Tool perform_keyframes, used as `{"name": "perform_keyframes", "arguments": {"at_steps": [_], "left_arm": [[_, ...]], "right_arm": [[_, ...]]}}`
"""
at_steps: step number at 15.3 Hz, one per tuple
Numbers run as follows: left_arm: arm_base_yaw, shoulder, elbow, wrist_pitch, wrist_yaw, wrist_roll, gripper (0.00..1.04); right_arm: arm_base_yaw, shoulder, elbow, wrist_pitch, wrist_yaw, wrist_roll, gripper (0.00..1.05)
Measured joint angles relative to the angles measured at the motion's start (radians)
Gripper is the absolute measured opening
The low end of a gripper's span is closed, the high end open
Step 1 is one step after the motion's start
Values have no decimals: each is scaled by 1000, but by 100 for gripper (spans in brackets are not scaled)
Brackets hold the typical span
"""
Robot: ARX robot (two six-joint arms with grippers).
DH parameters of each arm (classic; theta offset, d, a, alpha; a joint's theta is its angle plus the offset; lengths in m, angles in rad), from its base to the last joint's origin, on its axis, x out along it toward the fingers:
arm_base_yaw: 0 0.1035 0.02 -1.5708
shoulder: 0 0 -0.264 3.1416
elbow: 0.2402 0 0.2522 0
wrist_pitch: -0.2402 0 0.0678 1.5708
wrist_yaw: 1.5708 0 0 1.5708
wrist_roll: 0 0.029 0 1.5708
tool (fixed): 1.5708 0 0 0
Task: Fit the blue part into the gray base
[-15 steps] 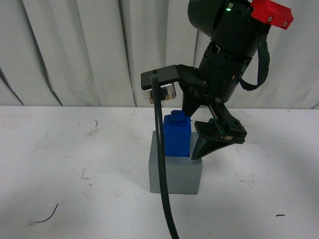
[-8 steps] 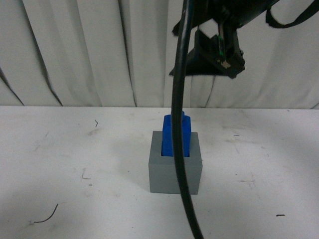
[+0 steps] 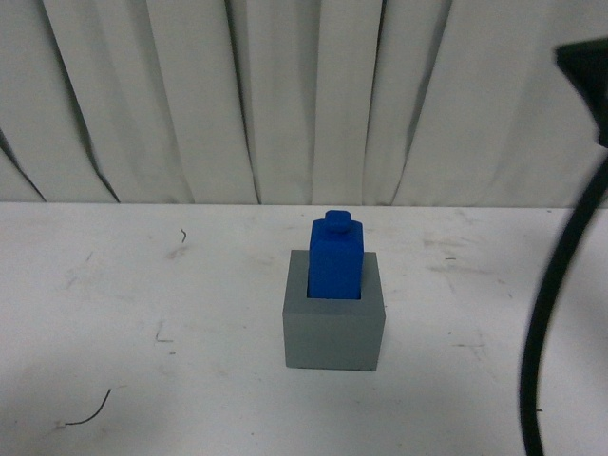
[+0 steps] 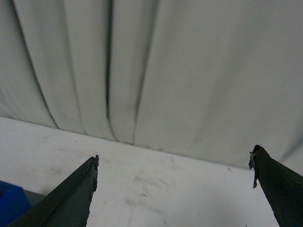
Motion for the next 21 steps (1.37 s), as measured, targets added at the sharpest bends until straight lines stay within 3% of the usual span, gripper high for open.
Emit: {"name": "perform_keyframes", "arguments": {"at_steps": [2, 3, 4, 7, 10, 12, 17, 21], "left_arm": [[0, 0, 0, 0, 0, 0, 98], [0, 0, 0, 0, 1, 0, 98], [0, 0, 0, 0, -2, 0, 98], [0, 0, 0, 0, 0, 0, 98], [0, 0, 0, 0, 0, 0, 98], [0, 0, 0, 0, 0, 0, 98], [0, 0, 0, 0, 0, 0, 98], [0, 0, 0, 0, 0, 0, 98]], "right_arm": [[-89, -87, -212, 102, 18, 81, 96], [-126, -133, -306, 182, 82, 116, 86], [-143, -261, -396, 137, 121, 141, 73], [-141, -711, -591, -141, 117, 164, 36], [-141, -1318, -600, -681, 118, 166, 2], [-141, -1439, -600, -773, 117, 169, 2], [-141, -1439, -600, -777, 117, 168, 4], [-141, -1439, -600, -777, 117, 169, 55]]}}
